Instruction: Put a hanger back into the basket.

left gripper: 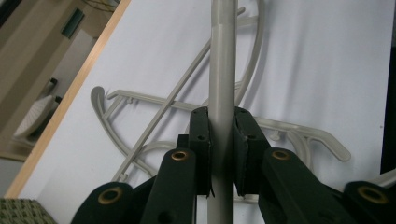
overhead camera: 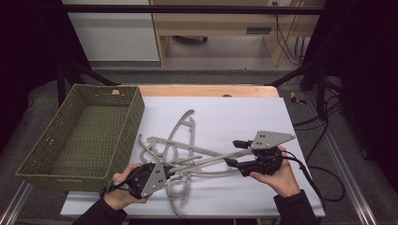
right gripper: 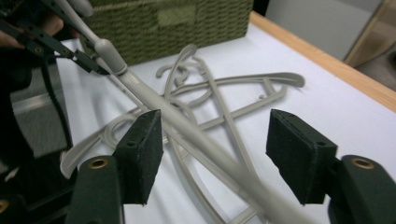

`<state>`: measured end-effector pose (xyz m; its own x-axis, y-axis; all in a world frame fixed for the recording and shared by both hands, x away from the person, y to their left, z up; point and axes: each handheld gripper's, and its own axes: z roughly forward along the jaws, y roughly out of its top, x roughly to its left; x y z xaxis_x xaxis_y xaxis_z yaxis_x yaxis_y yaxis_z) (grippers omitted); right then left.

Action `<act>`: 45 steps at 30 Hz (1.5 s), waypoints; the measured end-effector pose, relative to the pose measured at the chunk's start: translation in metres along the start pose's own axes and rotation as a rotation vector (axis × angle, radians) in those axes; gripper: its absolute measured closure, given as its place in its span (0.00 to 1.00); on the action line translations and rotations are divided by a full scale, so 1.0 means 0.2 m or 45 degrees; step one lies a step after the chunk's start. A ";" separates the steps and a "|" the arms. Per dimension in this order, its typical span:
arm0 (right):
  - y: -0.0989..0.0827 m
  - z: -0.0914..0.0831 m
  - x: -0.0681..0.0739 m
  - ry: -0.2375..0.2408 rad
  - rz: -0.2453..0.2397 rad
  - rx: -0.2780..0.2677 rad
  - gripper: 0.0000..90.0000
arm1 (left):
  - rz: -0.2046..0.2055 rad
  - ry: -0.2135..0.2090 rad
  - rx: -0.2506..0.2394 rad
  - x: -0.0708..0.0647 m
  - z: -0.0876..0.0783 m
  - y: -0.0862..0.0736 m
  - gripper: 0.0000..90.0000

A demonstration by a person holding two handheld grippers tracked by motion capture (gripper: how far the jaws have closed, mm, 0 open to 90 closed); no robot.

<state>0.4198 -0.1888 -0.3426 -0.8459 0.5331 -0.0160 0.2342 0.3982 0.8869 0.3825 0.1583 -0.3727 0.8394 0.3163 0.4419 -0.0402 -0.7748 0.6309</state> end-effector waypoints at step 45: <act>-0.36 -0.15 -0.06 -0.383 0.334 -0.144 0.03 | -0.564 0.150 -0.117 0.69 -0.53 -0.11 0.89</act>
<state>0.3985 -0.2453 -0.3920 -0.5827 0.8068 0.0982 0.3550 0.1440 0.9237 0.4423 0.2773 -0.2567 0.7197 0.6697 0.1832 0.2559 -0.5012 0.8266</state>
